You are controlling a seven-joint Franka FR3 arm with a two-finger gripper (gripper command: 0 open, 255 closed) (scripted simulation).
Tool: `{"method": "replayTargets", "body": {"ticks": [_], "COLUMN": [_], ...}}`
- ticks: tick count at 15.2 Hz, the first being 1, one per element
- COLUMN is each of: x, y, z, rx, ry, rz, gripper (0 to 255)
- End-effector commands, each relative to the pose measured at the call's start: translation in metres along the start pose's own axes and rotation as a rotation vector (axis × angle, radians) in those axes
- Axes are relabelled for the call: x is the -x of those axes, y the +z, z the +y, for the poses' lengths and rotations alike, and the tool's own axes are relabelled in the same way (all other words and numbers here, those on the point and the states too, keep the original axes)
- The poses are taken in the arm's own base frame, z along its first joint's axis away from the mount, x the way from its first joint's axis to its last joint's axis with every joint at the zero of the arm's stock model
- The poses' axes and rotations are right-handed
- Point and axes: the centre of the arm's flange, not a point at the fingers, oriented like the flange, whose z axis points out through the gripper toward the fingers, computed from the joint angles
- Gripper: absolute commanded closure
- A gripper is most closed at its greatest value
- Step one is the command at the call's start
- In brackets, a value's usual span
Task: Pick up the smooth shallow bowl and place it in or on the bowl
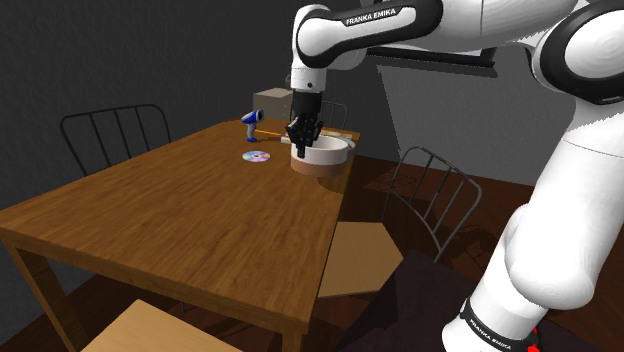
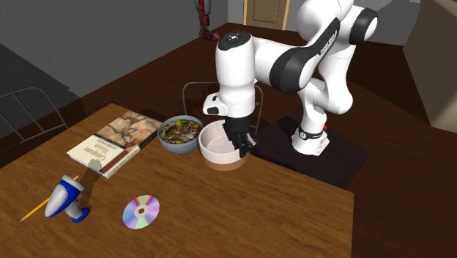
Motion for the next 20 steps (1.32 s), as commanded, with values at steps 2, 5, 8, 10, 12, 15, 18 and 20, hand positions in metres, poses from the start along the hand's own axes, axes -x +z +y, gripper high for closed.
{"method": "replayTargets", "body": {"ticks": [2, 5, 8, 10, 12, 15, 18, 20], "x": [0.0, 0.001, 0.002, 0.003, 0.004, 0.005, 0.001, -0.009], "y": [-0.016, -0.032, -0.047, -0.058, -0.068, -0.084, -0.094, -0.099], "z": [0.0, -0.001, -0.002, -0.002, -0.003, -0.003, 0.009, 0.033], "rx": [0.0, 0.0, 0.0, 0.0, 0.0, 0.0, 0.0, 0.0], "ry": [0.0, 0.0, 0.0, 0.0, 0.0, 0.0, 0.0, 0.0], "rz": [0.0, 0.0, 0.0, 0.0, 0.0, 0.0, 0.0, 0.0], "gripper": [255, 255, 255, 255, 255, 255, 255, 255]}}
